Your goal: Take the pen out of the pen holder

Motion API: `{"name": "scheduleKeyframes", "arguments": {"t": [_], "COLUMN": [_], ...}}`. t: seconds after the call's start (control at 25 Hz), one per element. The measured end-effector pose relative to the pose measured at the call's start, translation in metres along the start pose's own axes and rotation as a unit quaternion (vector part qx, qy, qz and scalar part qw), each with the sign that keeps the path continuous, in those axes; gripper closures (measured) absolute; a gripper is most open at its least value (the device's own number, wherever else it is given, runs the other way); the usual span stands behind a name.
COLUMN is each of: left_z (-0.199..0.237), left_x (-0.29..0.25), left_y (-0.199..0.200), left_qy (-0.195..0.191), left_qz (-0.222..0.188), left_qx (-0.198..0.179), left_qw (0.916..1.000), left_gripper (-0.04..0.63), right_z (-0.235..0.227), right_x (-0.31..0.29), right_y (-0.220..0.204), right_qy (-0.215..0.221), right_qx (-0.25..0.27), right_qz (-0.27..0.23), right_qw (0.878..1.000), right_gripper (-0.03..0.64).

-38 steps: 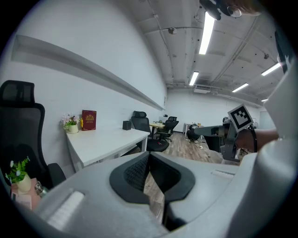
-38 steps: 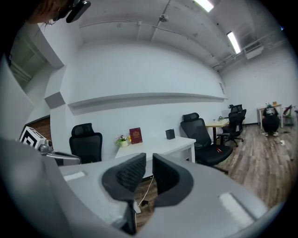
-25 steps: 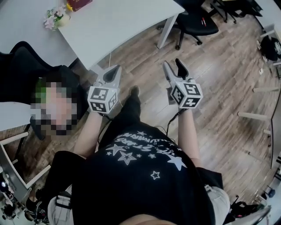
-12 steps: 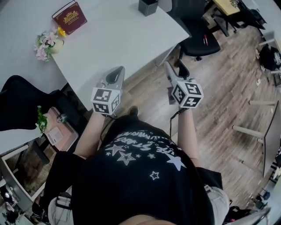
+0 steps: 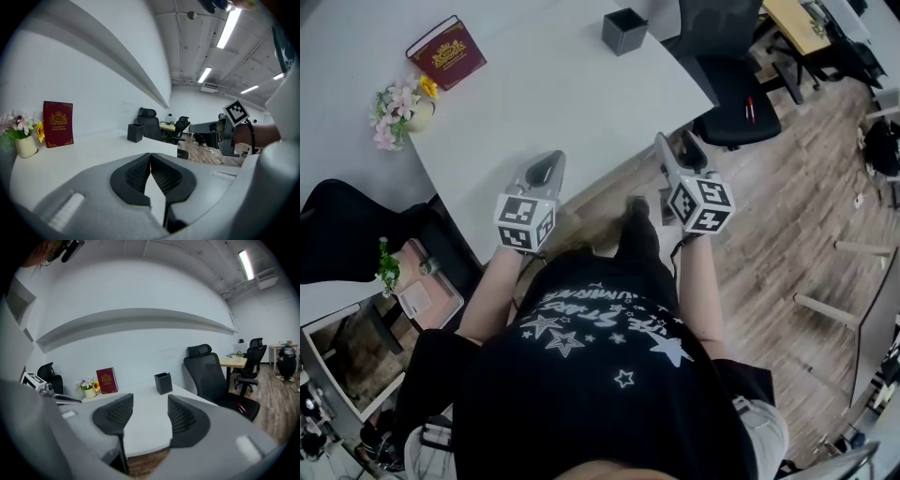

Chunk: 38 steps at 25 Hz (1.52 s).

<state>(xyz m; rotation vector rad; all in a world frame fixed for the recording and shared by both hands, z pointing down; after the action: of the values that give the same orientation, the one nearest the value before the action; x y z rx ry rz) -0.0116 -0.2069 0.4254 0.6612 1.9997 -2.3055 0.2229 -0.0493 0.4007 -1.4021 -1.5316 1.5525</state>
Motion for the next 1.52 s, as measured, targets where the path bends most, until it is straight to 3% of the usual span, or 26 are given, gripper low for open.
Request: {"name": "scheduleKeyframes", "arguments": {"t": [0.36, 0.68, 0.84, 1.08, 1.52], "left_z": [0.012, 0.004, 0.007, 0.017, 0.021], "left_x": [-0.073, -0.140, -0.154, -0.164, -0.170], "left_y": [0.027, 0.064, 0.068, 0.069, 0.058], "left_qy": [0.112, 0.174, 0.200, 0.253, 0.299], "left_qz": [-0.002, -0.007, -0.008, -0.001, 0.004], "left_qx": [0.028, 0.048, 0.067, 0.066, 0.098], "left_qw": [0.9933, 0.9836, 0.9774, 0.9653, 0.9491], "left_gripper": [0.583, 0.583, 0.583, 0.583, 0.583], "right_z": [-0.077, -0.129, -0.134, -0.131, -0.122], "right_x": [-0.111, -0.203, -0.246, -0.305, -0.352], "right_y": [0.048, 0.088, 0.098, 0.100, 0.088], "right_qy": [0.089, 0.159, 0.192, 0.222, 0.238], "right_qx": [0.016, 0.024, 0.029, 0.040, 0.082], "right_qz": [-0.003, 0.018, 0.025, 0.052, 0.098], "right_qw": [0.996, 0.987, 0.981, 0.973, 0.963], "right_gripper": [0.382, 0.382, 0.383, 0.385, 0.448]}}
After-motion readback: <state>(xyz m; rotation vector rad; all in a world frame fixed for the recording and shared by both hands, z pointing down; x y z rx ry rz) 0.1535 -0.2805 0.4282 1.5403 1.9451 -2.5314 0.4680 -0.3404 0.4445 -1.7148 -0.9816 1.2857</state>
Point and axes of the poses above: the fingertips, and each gripper's own axes: x backward along the fingers, z to its left, y out of its top, the point moved 7 cm from there along x, backward along the fingers, and after that the axes turned 1 degree about -x, right-handed, at the moved point
